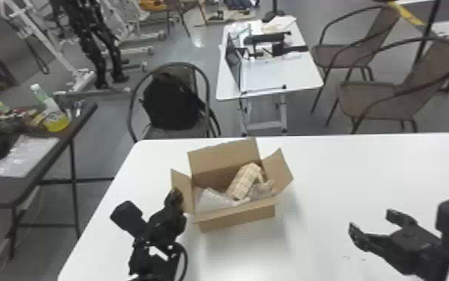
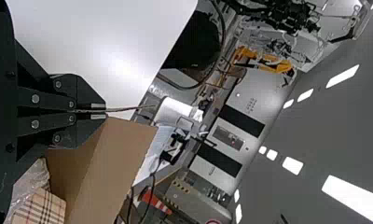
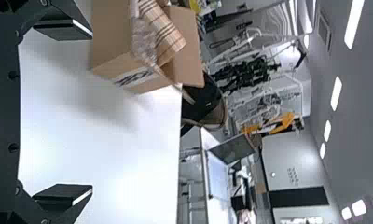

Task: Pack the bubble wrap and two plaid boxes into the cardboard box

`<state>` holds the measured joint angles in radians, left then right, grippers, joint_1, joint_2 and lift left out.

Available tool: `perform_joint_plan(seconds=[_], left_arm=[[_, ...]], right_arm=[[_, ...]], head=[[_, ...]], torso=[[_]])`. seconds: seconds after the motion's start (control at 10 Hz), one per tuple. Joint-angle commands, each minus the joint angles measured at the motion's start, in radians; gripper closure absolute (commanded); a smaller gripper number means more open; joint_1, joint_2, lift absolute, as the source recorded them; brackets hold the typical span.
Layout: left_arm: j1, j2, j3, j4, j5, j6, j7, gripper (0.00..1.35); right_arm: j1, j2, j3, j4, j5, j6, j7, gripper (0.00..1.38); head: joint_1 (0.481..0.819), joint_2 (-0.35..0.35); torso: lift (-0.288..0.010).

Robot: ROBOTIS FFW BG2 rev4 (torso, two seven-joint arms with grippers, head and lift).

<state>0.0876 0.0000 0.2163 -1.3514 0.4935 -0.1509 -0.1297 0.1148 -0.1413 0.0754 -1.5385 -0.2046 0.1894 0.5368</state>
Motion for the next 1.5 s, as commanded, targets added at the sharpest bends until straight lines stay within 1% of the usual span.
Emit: perform_joint_plan(seconds=[0.0,0.1,0.2,0.3,0.4,0.6,0.7,0.8,0.9,1.0,1.1,1.2,1.3,1.4], left_arm=[[0.011,-0.003,0.061,0.003,-0.029,-0.052,0.051,1.21],[0.008,-0.003,0.101,0.020,-0.035,-0.119,0.130,1.21],[-0.009,-0.003,0.140,0.041,-0.041,-0.179,0.229,1.21],[-0.048,-0.003,0.178,0.075,-0.053,-0.223,0.314,1.21],[-0.083,-0.003,0.207,0.112,-0.076,-0.279,0.409,1.21],[-0.124,-0.003,0.189,0.167,-0.062,-0.349,0.628,1.21],[-0.132,-0.003,0.189,0.178,-0.062,-0.352,0.699,1.21],[-0.138,-0.003,0.184,0.190,-0.036,-0.352,0.700,1.16],[-0.132,-0.003,0.170,0.198,-0.038,-0.386,0.700,0.70],[-0.103,-0.003,0.132,0.196,-0.067,-0.475,0.697,0.19],[-0.052,-0.003,0.086,0.159,-0.141,-0.592,0.660,0.03],[0.038,-0.003,0.023,0.028,-0.242,-0.619,0.642,0.15],[0.143,-0.003,-0.067,-0.109,-0.306,-0.578,0.608,0.22],[0.235,-0.003,-0.155,-0.167,-0.326,-0.570,0.572,0.24]], right_arm=[[0.085,-0.007,-0.057,-0.052,-0.012,-0.001,-0.003,0.14],[0.103,-0.012,-0.069,-0.063,-0.029,0.002,-0.003,0.14],[0.106,-0.018,-0.072,-0.066,-0.035,0.007,0.000,0.14],[0.100,-0.021,-0.072,-0.068,-0.039,0.013,0.012,0.14],[0.085,-0.020,-0.069,-0.061,-0.035,0.022,0.031,0.14],[0.059,-0.020,-0.055,-0.042,-0.033,0.028,0.057,0.14],[0.049,-0.020,-0.046,-0.035,-0.033,0.030,0.063,0.14],[0.046,-0.018,-0.043,-0.034,-0.030,0.030,0.063,0.14],[0.046,-0.017,-0.043,-0.032,-0.027,0.030,0.063,0.14],[0.049,-0.017,-0.043,-0.040,-0.021,0.028,0.063,0.14],[0.062,-0.014,-0.046,-0.058,0.007,0.018,0.063,0.14],[0.082,-0.006,-0.052,-0.072,0.028,-0.025,0.052,0.14],[0.117,0.012,-0.077,-0.097,0.073,-0.073,0.045,0.14],[0.157,0.037,-0.100,-0.100,0.128,-0.176,0.032,0.13]], head=[[0.695,0.239],[0.695,0.247],[0.695,0.285],[0.695,0.337],[0.695,0.350],[0.695,0.350],[0.695,0.350],[0.695,0.350],[0.695,0.350],[0.695,0.350],[0.695,0.350],[0.695,0.350],[0.695,0.350],[0.695,0.350]], torso=[[-0.014],[-0.014],[-0.014],[-0.014],[-0.014],[-0.014],[-0.014],[-0.014],[-0.014],[-0.014],[-0.014],[-0.014],[-0.014],[-0.014]])
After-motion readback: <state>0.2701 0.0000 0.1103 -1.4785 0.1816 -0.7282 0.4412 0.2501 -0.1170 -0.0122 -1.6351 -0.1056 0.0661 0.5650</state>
